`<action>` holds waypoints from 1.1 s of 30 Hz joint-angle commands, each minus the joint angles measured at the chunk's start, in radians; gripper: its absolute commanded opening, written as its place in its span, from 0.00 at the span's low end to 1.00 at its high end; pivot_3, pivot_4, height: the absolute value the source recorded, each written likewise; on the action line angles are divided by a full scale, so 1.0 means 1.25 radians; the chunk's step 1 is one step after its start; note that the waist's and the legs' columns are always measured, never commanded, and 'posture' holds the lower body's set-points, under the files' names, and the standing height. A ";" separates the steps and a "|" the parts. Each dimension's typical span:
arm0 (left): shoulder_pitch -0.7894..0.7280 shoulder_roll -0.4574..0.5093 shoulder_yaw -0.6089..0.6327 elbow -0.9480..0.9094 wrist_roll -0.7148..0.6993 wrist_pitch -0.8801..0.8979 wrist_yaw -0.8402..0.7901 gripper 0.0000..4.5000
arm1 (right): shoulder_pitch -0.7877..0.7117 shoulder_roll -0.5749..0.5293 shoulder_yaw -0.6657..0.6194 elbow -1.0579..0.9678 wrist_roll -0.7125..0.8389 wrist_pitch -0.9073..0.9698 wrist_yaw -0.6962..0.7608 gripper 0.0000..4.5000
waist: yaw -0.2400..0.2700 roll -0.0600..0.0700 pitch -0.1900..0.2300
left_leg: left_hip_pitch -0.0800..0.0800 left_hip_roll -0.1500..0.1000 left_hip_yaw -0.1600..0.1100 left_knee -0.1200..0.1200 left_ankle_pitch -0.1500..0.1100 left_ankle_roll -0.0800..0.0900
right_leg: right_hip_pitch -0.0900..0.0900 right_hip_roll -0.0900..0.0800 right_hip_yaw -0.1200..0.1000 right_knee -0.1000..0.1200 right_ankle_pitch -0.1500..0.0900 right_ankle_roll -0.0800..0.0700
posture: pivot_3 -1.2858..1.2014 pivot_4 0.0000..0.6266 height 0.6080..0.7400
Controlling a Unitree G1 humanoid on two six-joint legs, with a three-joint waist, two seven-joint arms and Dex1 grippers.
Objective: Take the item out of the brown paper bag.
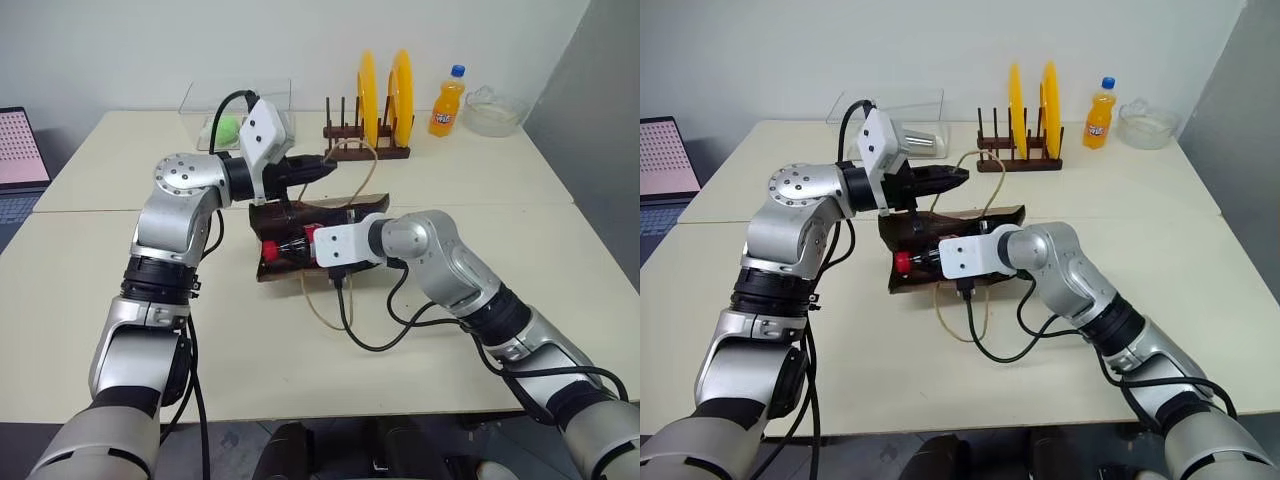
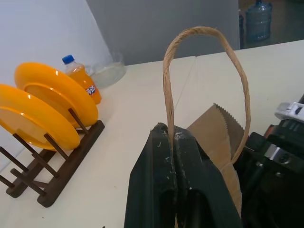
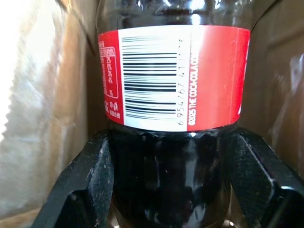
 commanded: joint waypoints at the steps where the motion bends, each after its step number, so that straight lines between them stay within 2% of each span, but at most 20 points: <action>1: -0.028 0.000 0.013 0.005 0.006 -0.022 0.005 0.00 | 0.002 -0.002 -0.055 -0.082 0.063 -0.016 0.022 0.66 | 0.000 0.000 0.000 | 0.000 0.000 0.000 0.000 0.000 0.000 | 0.000 0.000 0.000 0.000 0.000 0.000 | 0.52 0.24 1.00; 6: -0.027 -0.005 0.011 0.008 0.011 -0.030 0.006 0.00 | 0.021 -0.023 -0.098 -0.109 0.136 -0.070 0.025 0.66 | 0.000 0.000 0.000 | 0.000 0.000 0.000 0.000 0.000 0.000 | 0.000 0.000 0.000 0.000 0.000 0.000 | 0.52 0.24 1.00; 13: -0.027 -0.011 0.009 0.012 0.015 -0.034 0.010 0.00 | 0.058 -0.067 -0.201 -0.190 0.316 -0.148 0.068 0.66 | 0.000 0.000 0.000 | 0.000 0.000 0.000 0.000 0.000 0.000 | 0.000 0.000 0.000 0.000 0.000 0.000 | 0.52 0.24 1.00; 17: -0.029 -0.017 0.006 0.018 0.021 -0.038 0.012 0.00 | 0.062 -0.088 -0.265 -0.255 0.405 -0.114 0.075 0.66 | 0.001 0.000 0.000 | 0.000 0.000 0.000 0.000 0.000 0.000 | 0.000 0.000 0.000 0.000 0.000 0.000 | 0.52 0.24 1.00; 21: -0.031 -0.024 0.003 0.024 0.028 -0.043 0.013 0.00 | 0.043 -0.131 -0.373 -0.282 0.488 -0.028 0.053 0.66 | 0.003 0.000 0.000 | 0.000 0.000 0.000 0.000 0.000 0.000 | 0.001 0.000 0.000 0.000 0.000 0.000 | 0.52 0.24 1.00; 24: -0.029 -0.027 0.002 0.025 0.032 -0.046 0.012 0.00 | 0.034 -0.190 -0.448 -0.261 0.498 0.004 0.022 0.66 | 0.004 0.000 0.000 | 0.000 0.000 0.000 0.000 0.000 0.000 | 0.001 0.000 0.000 -0.001 0.000 0.000 | 0.52 0.24 1.00; 27: -0.026 -0.028 0.005 0.023 0.033 -0.046 0.012 0.00 | 0.070 -0.296 -0.519 -0.216 0.463 0.000 0.003 0.66 | 0.007 0.000 0.000 | 0.000 0.000 0.000 0.000 0.000 0.000 | 0.001 0.000 0.000 -0.001 0.000 0.000 | 0.52 0.24 1.00; 31: -0.024 -0.027 0.006 0.023 0.034 -0.046 0.012 0.00 | 0.173 -0.408 -0.537 -0.157 0.410 -0.041 -0.004 0.66 | 0.016 0.000 0.000 | -0.001 0.000 0.000 0.000 0.000 0.001 | 0.001 0.000 0.000 -0.002 0.000 0.000 | 0.52 0.24 1.00; 33: -0.023 -0.028 0.006 0.023 0.034 -0.046 0.013 0.00 | 0.232 -0.458 -0.508 -0.106 0.354 -0.088 -0.009 0.66 | 0.016 0.000 0.000 | -0.001 0.000 0.001 0.000 0.000 0.001 | 0.001 0.000 0.000 -0.002 0.000 0.000 | 0.52 0.24 1.00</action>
